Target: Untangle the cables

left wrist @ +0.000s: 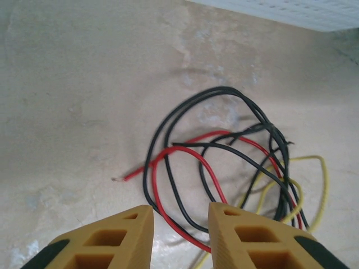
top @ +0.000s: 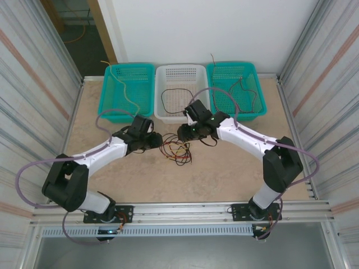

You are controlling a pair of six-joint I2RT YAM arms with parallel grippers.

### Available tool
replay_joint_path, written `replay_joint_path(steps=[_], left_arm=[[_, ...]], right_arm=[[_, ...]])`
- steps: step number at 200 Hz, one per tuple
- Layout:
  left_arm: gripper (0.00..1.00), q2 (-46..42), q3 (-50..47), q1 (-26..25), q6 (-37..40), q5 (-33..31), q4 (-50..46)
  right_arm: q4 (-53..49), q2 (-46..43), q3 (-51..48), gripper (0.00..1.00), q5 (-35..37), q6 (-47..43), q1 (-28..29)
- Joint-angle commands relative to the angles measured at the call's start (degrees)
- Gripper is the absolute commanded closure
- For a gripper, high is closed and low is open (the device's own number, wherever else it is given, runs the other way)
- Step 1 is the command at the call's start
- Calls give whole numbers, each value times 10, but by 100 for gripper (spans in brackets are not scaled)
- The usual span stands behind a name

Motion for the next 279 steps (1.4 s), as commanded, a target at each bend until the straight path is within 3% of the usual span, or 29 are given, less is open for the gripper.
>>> replay_joint_path(steps=[1,44,98,204,249,279], left_arm=[[68,18,8,3,2,-15,22],[60,40,0,3,5,-10,54],[63,87,3,3,24,-13,98],[67,161,58,7,56,-43,118],[74,189,74,7,65,-42,110],[98,166,60,3,62,-37,108]], right_arm=[[-2,46,14,58,3,-13,9],[14,65,-23,62,0,6,45],[25,42,-87,67,-3,33,54],[23,17,-108,72,-11,29,55],[23,0,-119,72,-10,28,54],[22,-19,-118,72,2,30,55]])
